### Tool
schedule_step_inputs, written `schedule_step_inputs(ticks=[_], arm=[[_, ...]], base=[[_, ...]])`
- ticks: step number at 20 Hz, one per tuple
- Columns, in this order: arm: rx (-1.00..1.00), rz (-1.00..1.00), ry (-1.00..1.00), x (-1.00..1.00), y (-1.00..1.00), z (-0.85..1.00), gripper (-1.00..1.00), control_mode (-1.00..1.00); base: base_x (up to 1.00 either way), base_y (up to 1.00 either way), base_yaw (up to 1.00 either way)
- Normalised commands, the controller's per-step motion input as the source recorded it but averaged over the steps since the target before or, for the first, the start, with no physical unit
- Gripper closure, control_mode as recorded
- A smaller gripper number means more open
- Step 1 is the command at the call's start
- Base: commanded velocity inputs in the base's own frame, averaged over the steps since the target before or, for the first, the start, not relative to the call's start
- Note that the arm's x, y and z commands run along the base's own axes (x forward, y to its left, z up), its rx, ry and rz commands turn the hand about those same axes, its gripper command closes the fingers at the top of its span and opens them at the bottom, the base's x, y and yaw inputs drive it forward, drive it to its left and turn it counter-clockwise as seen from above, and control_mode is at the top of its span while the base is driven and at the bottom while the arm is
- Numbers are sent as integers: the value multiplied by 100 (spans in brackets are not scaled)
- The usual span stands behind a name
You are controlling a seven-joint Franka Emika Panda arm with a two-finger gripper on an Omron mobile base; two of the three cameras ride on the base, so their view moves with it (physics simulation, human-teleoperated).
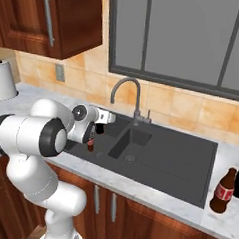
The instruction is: Place the large bottle from the dining counter next to the other large bottle outside the sink, and place the small bottle from the dining counter next to the other small bottle inside the sink.
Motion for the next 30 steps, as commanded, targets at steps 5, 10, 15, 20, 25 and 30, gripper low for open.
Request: schedule_step_inputs(ticks=[5,10,15,20,25,30], arm=[[0,0,0,0,0,0,100,100],[0,0,0,0,0,0,100,100],[0,0,0,0,0,0,100,100],[0,0,0,1,0,0,100,-100],[0,0,0,6,0,0,100,-100],[0,0,0,9,3,-7,100,-100]], base=[[27,11,-1],[20,1,0],[6,0,0],[5,0,0],[0,0,0],[0,0,0]])
